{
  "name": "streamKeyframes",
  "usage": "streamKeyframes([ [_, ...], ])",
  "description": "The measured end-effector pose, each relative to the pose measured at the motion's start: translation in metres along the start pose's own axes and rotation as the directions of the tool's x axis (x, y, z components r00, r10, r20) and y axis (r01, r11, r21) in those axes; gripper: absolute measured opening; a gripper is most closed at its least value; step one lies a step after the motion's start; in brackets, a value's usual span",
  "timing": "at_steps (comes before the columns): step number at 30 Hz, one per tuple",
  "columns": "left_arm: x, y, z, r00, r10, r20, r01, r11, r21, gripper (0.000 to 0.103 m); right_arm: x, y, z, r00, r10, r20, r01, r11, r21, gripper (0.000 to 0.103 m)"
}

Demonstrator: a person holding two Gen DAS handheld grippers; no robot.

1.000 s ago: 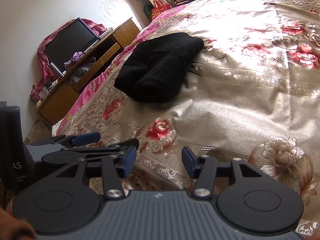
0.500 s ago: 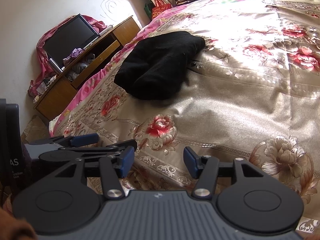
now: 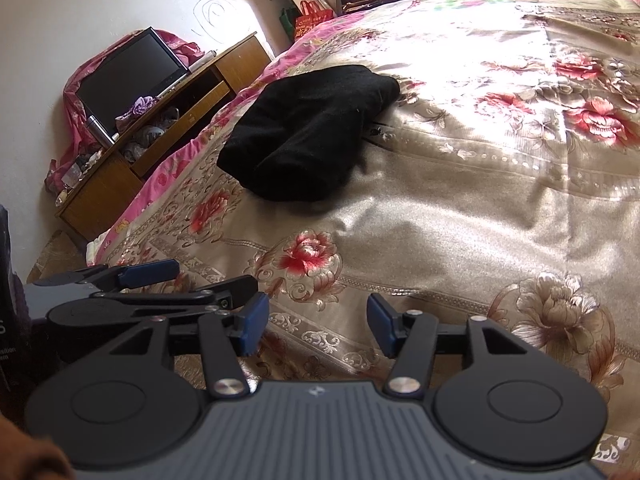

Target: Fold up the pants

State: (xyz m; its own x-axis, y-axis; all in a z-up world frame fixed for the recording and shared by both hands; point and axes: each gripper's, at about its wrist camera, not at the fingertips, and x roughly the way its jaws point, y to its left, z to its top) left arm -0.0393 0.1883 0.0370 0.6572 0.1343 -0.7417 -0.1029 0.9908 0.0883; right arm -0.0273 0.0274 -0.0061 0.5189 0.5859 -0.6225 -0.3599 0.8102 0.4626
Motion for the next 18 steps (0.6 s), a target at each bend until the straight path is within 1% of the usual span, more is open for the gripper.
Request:
streamKeyframes([
  [3,-0.001,0.001,0.0,1.0,-0.007,0.003,0.007,1.0,0.005,0.103,0.0,0.001,0.0,1.0,0.003,-0.002,-0.003,1.0,0.003,0.056],
  [8,-0.001,0.005,0.001,0.999,-0.038,0.002,0.038,0.999,0.005,0.103,-0.001,0.003,-0.001,1.0,0.001,-0.004,-0.001,1.0,0.003,0.056],
  [15,0.0,0.011,0.005,0.996,-0.088,-0.002,0.088,0.994,0.068,0.103,-0.001,0.011,-0.001,1.0,-0.012,-0.024,0.013,1.0,0.011,0.056],
  [18,0.0,0.016,0.007,0.995,-0.097,-0.005,0.097,0.991,0.094,0.103,0.002,0.015,0.0,0.999,-0.012,-0.035,0.012,1.0,0.02,0.056],
])
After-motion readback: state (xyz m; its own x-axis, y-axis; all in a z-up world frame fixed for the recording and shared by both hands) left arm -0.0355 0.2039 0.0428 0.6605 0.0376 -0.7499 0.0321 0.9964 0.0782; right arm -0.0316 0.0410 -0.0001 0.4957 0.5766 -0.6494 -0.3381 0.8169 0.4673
